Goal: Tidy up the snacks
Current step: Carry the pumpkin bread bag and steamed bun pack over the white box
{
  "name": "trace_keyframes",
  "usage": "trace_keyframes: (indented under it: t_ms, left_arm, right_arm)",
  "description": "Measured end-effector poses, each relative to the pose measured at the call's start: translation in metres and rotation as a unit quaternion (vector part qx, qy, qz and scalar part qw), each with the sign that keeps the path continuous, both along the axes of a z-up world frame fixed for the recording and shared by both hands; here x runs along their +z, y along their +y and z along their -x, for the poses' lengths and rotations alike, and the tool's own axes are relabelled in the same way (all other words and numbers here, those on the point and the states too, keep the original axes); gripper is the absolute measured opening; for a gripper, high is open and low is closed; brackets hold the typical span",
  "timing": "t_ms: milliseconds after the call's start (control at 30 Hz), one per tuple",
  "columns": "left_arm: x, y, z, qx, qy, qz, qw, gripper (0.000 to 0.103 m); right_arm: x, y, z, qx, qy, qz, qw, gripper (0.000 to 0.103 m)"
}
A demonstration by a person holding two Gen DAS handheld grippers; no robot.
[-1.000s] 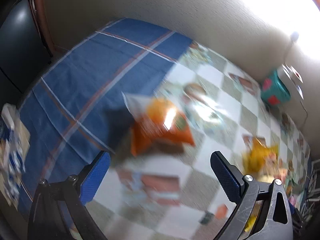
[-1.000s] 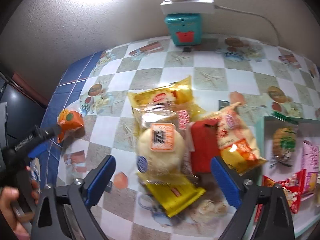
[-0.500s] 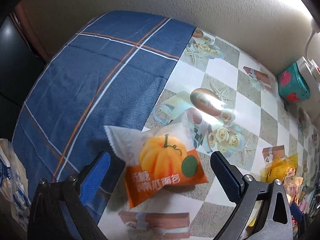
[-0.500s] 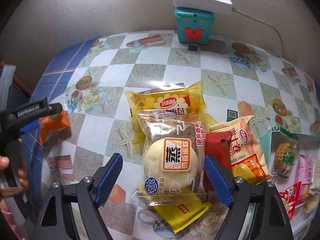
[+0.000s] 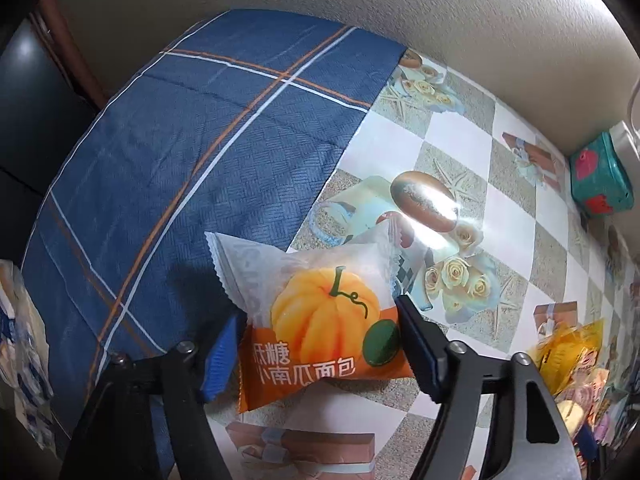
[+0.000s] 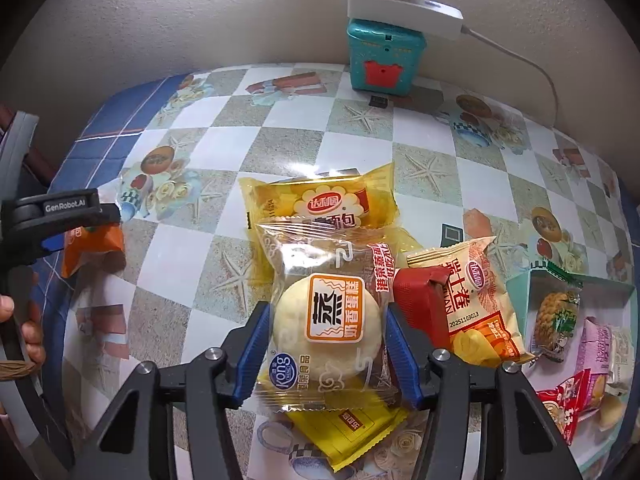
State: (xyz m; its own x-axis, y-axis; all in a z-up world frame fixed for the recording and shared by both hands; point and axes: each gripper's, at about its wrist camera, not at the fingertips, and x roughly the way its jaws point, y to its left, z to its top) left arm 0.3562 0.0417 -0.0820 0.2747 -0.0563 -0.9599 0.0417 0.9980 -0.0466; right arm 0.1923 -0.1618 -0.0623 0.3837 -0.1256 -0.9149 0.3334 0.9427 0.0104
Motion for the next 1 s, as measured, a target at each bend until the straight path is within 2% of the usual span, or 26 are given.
trace_keyframes:
  t_ms: [200, 433, 667, 800, 1000]
  left_arm:
    - [0.001, 0.012, 0.016, 0.007, -0.003, 0.014, 0.9999, 0.067]
    - [0.002, 0.028, 0.054, 0.038, 0.005, 0.060, 0.9975, 0.067]
    - [0.012, 0.018, 0.102, 0.062, 0.008, 0.073, 0.9954, 0.067]
    - [0.024, 0.003, 0.130, 0.055, -0.001, 0.075, 0.9956, 0.067]
    - [0.050, -0.028, 0.165, 0.036, -0.023, 0.099, 0.9942, 0.067]
  right_arm:
    - [0.000, -0.004, 0.006, 0.002, -0.008, -0.020, 1.000, 0.055]
    - [0.005, -0.003, 0.019, 0.005, -0.016, -0.046, 0.999, 0.054]
    - [0.016, -0.006, 0.048, -0.005, -0.034, -0.070, 0.997, 0.054]
    - [0.025, -0.007, 0.069, -0.009, -0.049, -0.078, 0.996, 0.054]
    - [0.043, -0.016, 0.103, -0.022, -0.074, -0.087, 0.993, 0.055]
